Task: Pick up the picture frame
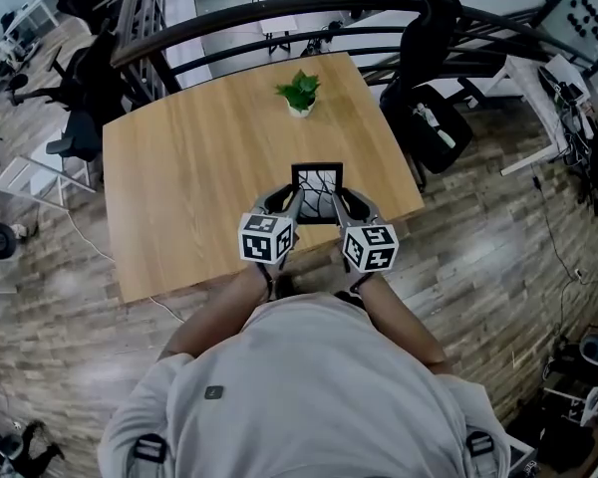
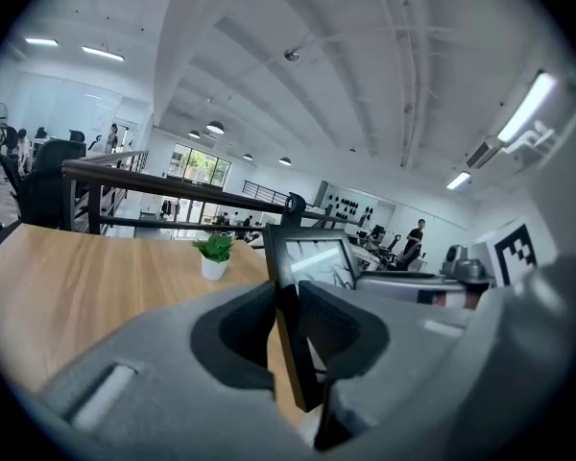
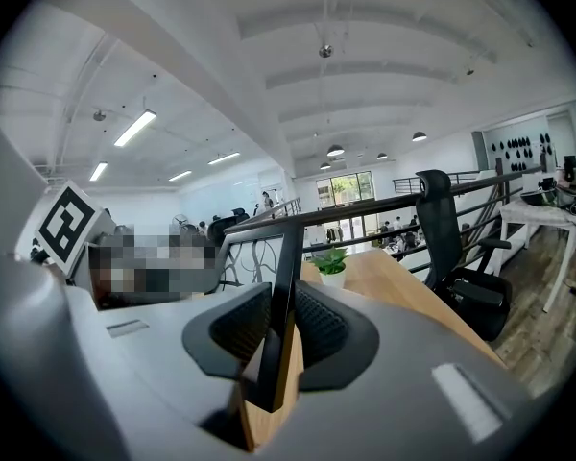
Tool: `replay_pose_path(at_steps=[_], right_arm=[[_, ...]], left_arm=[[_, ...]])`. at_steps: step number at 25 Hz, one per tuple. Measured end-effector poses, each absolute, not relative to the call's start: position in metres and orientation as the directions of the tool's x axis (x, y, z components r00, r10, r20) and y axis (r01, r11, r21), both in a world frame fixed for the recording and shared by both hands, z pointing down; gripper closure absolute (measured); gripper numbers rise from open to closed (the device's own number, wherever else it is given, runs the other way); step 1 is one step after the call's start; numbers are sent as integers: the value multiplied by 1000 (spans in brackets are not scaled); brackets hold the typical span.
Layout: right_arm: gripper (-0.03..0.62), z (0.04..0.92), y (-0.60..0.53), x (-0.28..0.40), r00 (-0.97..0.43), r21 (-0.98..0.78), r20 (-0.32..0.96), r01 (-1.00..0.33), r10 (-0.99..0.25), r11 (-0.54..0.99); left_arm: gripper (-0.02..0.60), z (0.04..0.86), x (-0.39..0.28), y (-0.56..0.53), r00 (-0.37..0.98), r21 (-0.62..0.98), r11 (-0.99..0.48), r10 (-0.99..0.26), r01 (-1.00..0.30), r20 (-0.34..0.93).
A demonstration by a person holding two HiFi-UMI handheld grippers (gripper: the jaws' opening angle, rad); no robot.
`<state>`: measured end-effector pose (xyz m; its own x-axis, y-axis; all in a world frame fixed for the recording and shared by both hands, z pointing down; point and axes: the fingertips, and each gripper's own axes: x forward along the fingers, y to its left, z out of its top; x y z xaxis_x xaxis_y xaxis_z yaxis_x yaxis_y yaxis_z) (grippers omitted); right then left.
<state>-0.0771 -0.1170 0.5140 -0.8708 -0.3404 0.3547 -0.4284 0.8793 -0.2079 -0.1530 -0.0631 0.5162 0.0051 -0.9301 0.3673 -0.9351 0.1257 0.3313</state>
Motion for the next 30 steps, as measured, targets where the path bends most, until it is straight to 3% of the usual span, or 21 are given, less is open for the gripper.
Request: replay_pose_path(at_steps=[9,30], right_arm=[[503,495,-116,-52,-894,-206,318,-390,-315,897],[505,495,-87,118,-929,-221,269,-316,-254,923]], left_arm=[[500,498,-126,-59,-41,311,156,-937,-937,346],[500,497,49,-24,-123,275,225,-931,-935,343]])
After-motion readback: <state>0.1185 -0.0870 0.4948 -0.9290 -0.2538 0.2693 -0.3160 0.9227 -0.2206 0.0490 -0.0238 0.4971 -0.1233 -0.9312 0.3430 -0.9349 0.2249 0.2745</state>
